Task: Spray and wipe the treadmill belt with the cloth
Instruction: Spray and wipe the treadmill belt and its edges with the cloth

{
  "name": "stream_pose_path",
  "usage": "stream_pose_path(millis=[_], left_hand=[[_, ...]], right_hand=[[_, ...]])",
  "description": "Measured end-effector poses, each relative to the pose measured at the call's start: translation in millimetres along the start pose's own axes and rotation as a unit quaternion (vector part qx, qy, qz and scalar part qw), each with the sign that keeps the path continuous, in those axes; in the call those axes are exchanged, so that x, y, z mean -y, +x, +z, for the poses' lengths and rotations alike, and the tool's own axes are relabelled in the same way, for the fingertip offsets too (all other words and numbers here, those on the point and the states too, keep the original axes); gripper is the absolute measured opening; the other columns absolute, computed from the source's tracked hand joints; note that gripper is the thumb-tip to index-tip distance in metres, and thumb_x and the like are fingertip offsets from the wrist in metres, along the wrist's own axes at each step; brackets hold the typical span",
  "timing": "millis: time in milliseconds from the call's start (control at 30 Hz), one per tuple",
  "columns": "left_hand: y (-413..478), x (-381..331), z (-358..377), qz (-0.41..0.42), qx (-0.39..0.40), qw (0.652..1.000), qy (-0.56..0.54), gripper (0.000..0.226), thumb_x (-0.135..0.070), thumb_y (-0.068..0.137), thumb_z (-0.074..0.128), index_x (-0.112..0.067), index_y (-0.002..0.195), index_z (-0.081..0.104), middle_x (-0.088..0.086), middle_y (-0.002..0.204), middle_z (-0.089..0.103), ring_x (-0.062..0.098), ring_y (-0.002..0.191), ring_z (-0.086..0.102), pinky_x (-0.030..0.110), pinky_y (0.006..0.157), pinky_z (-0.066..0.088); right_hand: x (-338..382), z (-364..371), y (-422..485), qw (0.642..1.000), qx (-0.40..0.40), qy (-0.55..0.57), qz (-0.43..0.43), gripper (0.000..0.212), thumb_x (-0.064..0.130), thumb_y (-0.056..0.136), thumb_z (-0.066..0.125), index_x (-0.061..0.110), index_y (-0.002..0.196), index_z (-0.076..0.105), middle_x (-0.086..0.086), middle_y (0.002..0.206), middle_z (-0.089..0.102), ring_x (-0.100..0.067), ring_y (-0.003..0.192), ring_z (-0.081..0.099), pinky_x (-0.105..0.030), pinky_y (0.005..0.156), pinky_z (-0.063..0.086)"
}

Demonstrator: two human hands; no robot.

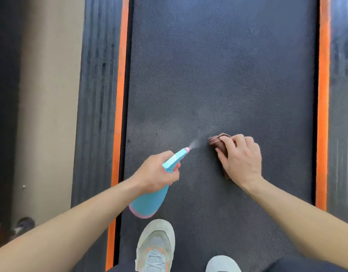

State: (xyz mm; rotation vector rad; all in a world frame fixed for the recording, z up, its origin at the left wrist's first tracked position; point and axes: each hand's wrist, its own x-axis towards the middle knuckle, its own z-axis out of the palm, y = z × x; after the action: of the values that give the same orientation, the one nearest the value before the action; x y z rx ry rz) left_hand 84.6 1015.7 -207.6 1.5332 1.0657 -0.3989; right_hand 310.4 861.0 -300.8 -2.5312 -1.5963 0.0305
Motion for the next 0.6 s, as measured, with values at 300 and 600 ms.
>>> stream_pose_path(millis=[300, 600], left_hand=[[3, -5, -17, -0.001, -0.043, 0.998, -0.038, 0.031, -0.024, 0.074, 0.063, -0.032, 0.104, 0.067, -0.01, 0.111, 0.07, 0.021, 0.073, 0.077, 0.046, 0.086, 0.061], [9, -21, -30, 0.022, -0.083, 0.992, -0.092, 0.055, -0.017, 0.076, 0.062, -0.029, 0.129, 0.064, -0.006, 0.119, 0.07, 0.028, 0.068, 0.078, 0.032, 0.078, 0.058]], right_hand=[[2, -1, 88, 0.995, -0.017, 0.028, 0.099, 0.038, 0.048, 0.097, 0.055, 0.017, 0.118, 0.063, -0.015, 0.108, 0.059, -0.038, 0.096, 0.054, -0.048, 0.077, 0.047], [33, 12, 45, 0.995, -0.027, -0.017, -0.09, 0.026, 0.044, 0.094, 0.059, 0.022, 0.109, 0.064, -0.009, 0.102, 0.06, -0.035, 0.093, 0.054, -0.046, 0.07, 0.042]])
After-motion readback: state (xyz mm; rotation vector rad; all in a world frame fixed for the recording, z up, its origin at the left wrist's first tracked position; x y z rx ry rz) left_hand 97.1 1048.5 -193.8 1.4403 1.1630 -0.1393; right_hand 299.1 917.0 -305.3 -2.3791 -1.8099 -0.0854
